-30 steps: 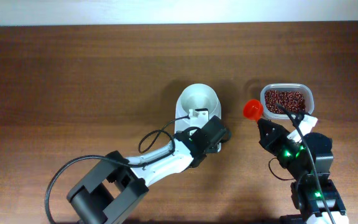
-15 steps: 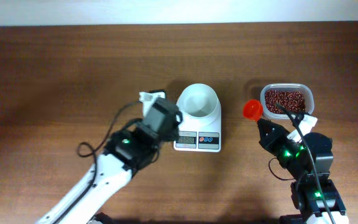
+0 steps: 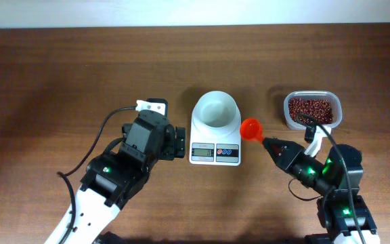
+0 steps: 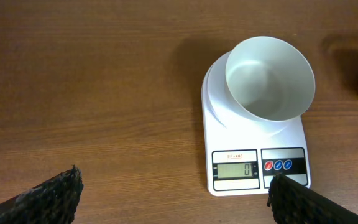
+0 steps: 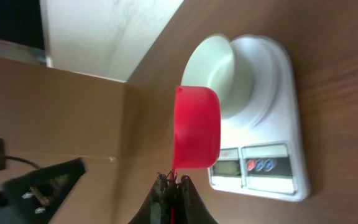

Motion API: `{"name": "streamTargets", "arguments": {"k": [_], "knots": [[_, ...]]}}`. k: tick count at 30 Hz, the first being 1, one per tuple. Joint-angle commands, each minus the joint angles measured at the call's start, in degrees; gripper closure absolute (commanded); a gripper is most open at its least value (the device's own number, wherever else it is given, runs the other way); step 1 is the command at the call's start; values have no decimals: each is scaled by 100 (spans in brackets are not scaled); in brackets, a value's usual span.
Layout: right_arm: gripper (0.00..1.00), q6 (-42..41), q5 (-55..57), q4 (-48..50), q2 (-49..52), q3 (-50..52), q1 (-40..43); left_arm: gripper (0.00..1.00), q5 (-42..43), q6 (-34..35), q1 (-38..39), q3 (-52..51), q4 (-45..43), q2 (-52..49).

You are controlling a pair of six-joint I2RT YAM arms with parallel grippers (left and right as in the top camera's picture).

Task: Scoop and weigh 50g on scale

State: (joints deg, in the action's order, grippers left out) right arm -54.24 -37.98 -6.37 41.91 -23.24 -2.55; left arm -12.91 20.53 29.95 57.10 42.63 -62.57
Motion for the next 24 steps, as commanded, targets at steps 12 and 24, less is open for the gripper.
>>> {"name": "streamTargets", "arguments": {"k": [12, 24], "knots": [[96, -1268, -2291, 22, -7, -68, 33, 1, -37, -90, -28, 0, -7, 44], [96, -1224, -2463, 20, -7, -68, 33, 1, -37, -90, -28, 0, -9, 44]]}}
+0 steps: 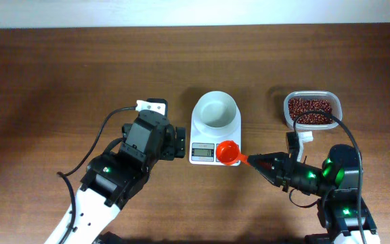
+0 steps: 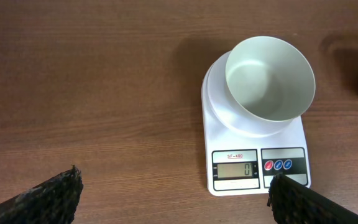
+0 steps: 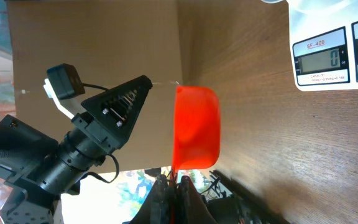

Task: Scoop and weigh 50g on scale

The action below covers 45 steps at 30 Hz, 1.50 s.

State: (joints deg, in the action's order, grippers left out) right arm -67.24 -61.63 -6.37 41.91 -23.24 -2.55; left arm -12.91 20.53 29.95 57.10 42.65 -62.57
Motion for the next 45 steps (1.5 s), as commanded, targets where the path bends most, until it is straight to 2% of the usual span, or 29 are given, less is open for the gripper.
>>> {"name": "streamTargets", "arguments": {"k": [1, 8, 11, 15, 21, 22, 24, 25, 29, 32, 38, 41, 45], "knots": [[96, 76, -96, 20, -7, -68, 33, 1, -37, -90, -28, 0, -11, 44], [96, 79, -96, 20, -7, -68, 33, 1, -37, -92, -28, 0, -11, 44], [96, 577, -50, 22, -7, -68, 33, 1, -37, -90, -28, 0, -11, 44], [96, 595, 339, 22, -7, -68, 33, 1, -37, -90, -28, 0, -11, 44], [96, 732, 334, 17, -7, -66, 33, 1, 70, -94, -28, 2, -11, 46], [96, 732, 334, 20, -7, -66, 33, 1, 192, -238, -28, 2, 0, 46], [96, 752, 334, 15, -7, -66, 33, 1, 929, -1185, -28, 7, -11, 46], [96, 800, 334, 17, -7, -66, 33, 1, 1141, -1394, -28, 7, -9, 46], [96, 855, 337, -46, -7, -66, 33, 1, 1423, -2328, -92, 330, 398, 52], [96, 857, 334, -48, -7, -66, 33, 1, 1423, -2498, -240, 713, 584, 52], [96, 1156, 315, -289, -7, -66, 33, 1, 1513, -2494, -264, 752, 673, 50], [96, 1377, 313, -332, -7, -66, 33, 1, 1519, -3062, -264, 752, 741, 50], [96, 1397, 315, -402, -7, -66, 33, 1, 1576, -3331, -267, 804, 758, 52]]}}
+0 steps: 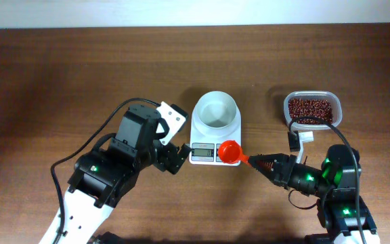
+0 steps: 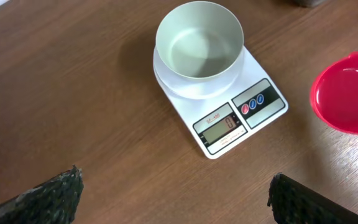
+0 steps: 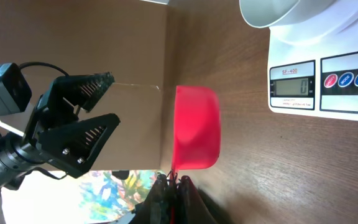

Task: Scoop and weigh 50g on scale
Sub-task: 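Move the scoop with the right gripper over the bean tub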

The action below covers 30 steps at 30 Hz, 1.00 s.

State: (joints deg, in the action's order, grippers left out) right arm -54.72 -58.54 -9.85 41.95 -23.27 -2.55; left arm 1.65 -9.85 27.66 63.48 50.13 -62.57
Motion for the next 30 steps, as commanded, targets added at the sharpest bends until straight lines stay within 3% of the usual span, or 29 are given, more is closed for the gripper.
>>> {"name": "streamTargets", "arguments": {"k": [1, 6, 10, 12, 13, 15, 16, 20, 23, 27, 30], "knots": [[96, 205, 4, -151, -11, -63, 33, 1, 125, -317, -37, 238, 17, 57], [96, 354, 31, -302, -11, -63, 33, 1, 315, -564, -37, 315, 361, 55], [96, 632, 28, -223, -11, -63, 33, 1, 1329, -2140, -79, 317, 553, 57], [96, 1113, 4, 398, -11, -66, 55, 1, 2124, -2669, -584, 527, 968, 79], [96, 1255, -402, 1292, -11, -66, 229, 1, 2396, -3080, -1012, 739, 1399, 83], [96, 1318, -772, 2343, -11, -72, 857, 1, 2435, -3357, -1488, 846, 1735, 144], [96, 1886, -920, 2468, -11, -72, 1220, 1, 2435, -3357, -1534, 846, 1768, 140], [96, 3536, 103, 1224, 4, -70, 1934, 1, 2446, -3355, -1534, 846, 1770, 142], [96, 3609, 627, 925, 4, -518, 2031, 1, 2455, -3578, -1534, 785, 1867, 142], [96, 4415, 1176, -1311, 4, -2092, 2031, 1, 2970, -3847, -1537, 575, 1875, 136], [96, 4725, 1486, -2446, 4, -2540, 2028, 1, 2964, -3845, -1537, 575, 1818, 101]]}}
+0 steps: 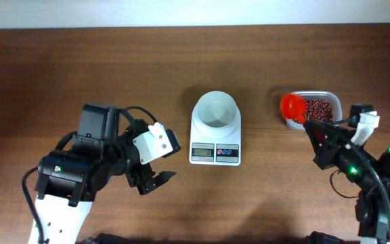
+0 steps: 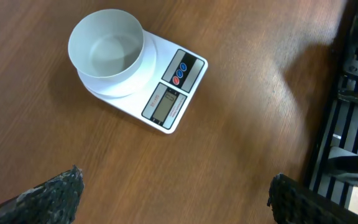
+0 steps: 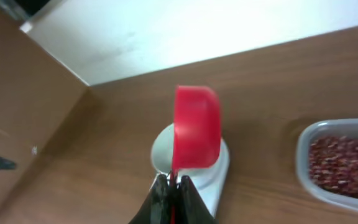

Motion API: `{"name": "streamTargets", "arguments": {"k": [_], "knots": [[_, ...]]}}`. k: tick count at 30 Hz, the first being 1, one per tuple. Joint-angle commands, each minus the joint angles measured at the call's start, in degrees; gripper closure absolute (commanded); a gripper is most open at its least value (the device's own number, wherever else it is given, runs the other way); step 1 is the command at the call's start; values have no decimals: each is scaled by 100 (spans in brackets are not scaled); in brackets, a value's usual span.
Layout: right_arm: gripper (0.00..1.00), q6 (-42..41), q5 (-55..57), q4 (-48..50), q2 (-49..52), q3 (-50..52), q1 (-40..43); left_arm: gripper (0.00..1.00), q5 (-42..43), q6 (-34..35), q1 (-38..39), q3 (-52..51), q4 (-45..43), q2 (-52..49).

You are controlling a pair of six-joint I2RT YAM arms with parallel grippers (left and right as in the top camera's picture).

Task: Scoop and weigh 50g on scale
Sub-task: 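Move the scoop with the right gripper over the bean tub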

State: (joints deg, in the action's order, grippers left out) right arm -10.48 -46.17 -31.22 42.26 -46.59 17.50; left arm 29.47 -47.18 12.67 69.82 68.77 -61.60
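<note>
A white scale [image 1: 214,152] stands mid-table with an empty white bowl [image 1: 215,110] on it; the left wrist view shows the bowl [image 2: 106,43] and the scale [image 2: 166,106] too. Right of it is a clear tub of red beans [image 1: 319,109]. My right gripper [image 1: 311,128] is shut on the handle of a red scoop [image 1: 292,105], whose cup hangs over the tub's left rim. In the right wrist view the scoop [image 3: 196,134] stands in front of the bowl, with the tub [image 3: 344,163] at right and the gripper [image 3: 173,183] below. My left gripper [image 1: 156,179] hangs open left of the scale.
A dark metal frame [image 2: 356,93] shows beyond the table's edge in the left wrist view. The white wall [image 3: 185,31] runs along the table's far side. The left arm's cable [image 1: 137,108] loops over its wrist.
My right gripper has carried the red scoop from the scale's front right corner back to the bean tub's left rim. The left arm has drawn away from the scale, to the left and front.
The scoop was first held just right of the bowl, then over the scale's front right corner, where it stayed while the left gripper swung toward the scale. Now the scoop is over the tub's rim and the left arm has pulled back.
</note>
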Motion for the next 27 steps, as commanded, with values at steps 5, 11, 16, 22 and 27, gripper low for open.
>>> {"name": "streamTargets", "arguments": {"k": [5, 11, 16, 22, 27], "knots": [[96, 299, 192, -704, -26, -208, 24, 1, 162, -114, -37, -59, -142, -640], [96, 299, 184, -728, -26, -208, 24, 1, 90, -116, -35, -57, -188, -772], [96, 271, 184, -540, -26, -208, 20, 1, -146, -114, -35, -57, -240, -772], [96, 120, 179, -542, -26, -208, 20, 1, -291, -111, -37, -57, -229, -772], [96, 103, 179, -544, -26, -208, 20, 1, 175, -109, -483, 313, -332, -772]]}}
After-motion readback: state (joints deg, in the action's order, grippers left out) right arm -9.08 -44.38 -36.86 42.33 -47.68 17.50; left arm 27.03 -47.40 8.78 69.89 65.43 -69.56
